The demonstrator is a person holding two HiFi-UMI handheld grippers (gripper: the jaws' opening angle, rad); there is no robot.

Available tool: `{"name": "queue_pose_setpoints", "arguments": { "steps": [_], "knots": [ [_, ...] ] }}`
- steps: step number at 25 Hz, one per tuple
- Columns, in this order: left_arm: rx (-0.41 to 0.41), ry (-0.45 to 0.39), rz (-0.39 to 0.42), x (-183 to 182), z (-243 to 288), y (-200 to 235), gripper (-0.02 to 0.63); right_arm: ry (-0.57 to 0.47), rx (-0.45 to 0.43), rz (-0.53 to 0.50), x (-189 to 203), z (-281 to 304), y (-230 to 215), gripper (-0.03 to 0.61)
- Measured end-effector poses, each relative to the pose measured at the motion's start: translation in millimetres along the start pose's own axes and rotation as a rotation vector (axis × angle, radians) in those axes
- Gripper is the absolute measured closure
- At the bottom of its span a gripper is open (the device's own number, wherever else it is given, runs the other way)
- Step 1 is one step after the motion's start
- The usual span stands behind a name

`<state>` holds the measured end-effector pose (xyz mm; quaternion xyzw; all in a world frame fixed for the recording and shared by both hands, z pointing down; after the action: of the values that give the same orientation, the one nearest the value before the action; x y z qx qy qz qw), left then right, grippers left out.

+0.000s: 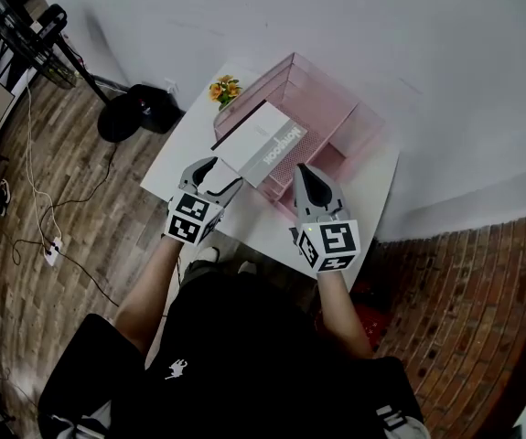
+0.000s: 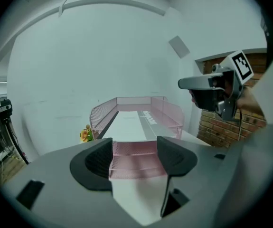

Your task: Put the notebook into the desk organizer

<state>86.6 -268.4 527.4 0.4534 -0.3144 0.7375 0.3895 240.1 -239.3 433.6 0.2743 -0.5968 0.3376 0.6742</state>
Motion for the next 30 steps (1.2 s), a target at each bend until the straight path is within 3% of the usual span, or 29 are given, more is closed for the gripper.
{"name": "queue_pose_setpoints", "arguments": {
  "steps": [30],
  "knots": [
    [0.039, -0.009, 0.085, -7.9, 25.3, 0.3, 0.319, -0.009, 0.03, 0.003, -2.4, 2.1, -17.4, 0.575]
  ]
}}
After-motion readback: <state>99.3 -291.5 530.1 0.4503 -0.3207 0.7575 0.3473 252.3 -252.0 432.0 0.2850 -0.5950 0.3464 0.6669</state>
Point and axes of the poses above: the fingertips, and each gripper's own axes: z forward along the fingers, y to its left, x out of its underside, the point moved 2 cm from there along -z, backward along the fingers, and after that the axes turned 12 degrees about -x, right-handed, at the moved point
